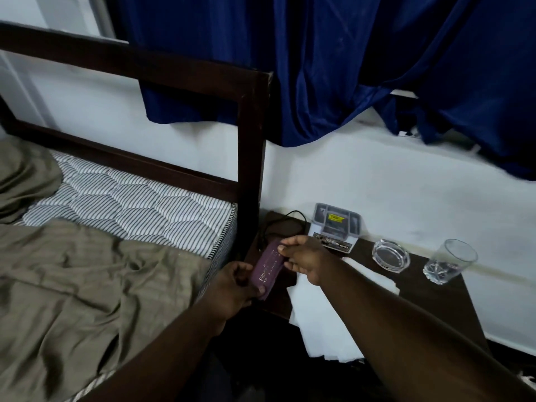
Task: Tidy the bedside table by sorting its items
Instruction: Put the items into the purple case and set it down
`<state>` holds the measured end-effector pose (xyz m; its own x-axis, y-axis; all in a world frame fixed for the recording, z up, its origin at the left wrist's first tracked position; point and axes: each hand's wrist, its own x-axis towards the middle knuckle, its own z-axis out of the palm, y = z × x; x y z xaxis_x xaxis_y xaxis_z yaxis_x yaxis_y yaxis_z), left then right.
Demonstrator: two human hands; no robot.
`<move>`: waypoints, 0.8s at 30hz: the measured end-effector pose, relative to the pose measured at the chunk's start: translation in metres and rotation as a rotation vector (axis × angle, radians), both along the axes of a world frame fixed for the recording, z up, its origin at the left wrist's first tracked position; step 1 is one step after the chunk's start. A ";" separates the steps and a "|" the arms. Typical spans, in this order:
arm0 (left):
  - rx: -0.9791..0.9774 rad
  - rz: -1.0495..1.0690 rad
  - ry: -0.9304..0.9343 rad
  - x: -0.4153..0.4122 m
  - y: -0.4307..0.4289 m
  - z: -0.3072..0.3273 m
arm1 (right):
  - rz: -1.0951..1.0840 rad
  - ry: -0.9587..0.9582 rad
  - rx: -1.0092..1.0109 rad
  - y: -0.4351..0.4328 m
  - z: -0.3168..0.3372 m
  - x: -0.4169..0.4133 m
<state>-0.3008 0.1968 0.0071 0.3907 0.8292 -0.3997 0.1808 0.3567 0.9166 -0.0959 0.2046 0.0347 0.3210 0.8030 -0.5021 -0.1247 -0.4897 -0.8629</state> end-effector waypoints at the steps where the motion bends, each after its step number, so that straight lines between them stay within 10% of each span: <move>1: 0.005 -0.019 0.027 -0.002 0.001 -0.005 | 0.008 0.002 -0.011 0.004 -0.006 -0.003; 24: 0.466 -0.297 0.781 0.013 0.016 -0.026 | 0.078 -0.294 -0.076 0.039 -0.070 -0.015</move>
